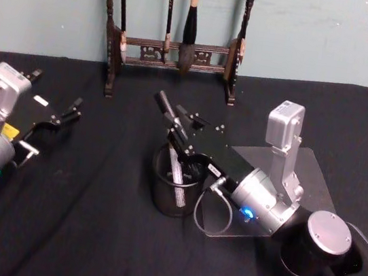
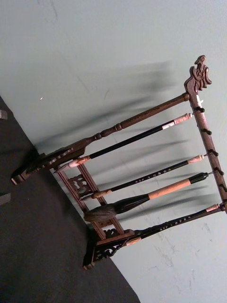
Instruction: Pick up the water-based marker from the table and place it into the pen holder.
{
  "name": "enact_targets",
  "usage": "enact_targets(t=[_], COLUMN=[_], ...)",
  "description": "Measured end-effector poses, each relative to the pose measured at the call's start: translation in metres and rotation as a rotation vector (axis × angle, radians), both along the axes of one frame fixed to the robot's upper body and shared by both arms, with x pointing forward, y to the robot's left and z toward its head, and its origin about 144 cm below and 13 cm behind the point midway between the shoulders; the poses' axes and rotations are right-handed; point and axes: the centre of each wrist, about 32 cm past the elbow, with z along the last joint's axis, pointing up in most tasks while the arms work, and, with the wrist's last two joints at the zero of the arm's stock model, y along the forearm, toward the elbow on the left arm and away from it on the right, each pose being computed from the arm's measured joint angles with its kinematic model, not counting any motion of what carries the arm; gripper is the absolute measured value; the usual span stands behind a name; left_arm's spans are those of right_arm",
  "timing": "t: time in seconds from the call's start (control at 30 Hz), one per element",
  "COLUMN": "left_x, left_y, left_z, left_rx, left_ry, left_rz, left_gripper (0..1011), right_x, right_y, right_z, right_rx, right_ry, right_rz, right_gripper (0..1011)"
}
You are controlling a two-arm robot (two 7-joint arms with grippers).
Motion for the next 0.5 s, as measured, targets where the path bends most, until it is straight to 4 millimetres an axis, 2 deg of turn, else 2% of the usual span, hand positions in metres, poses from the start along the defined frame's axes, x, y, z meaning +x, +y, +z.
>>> enact_targets(t=[0.5], left_x=[0.0], left_y=[0.0], left_z=[0.0], left_rx=[0.0], left_ry=[0.0], left_rz=[0.0], left_gripper=[1001], right_x=[-0.0013], right_y=[0.0029], right_z=[-0.0023], right_rx=[-0.013], right_ry=[0.012], right_rz=[0.002], right_gripper=[239])
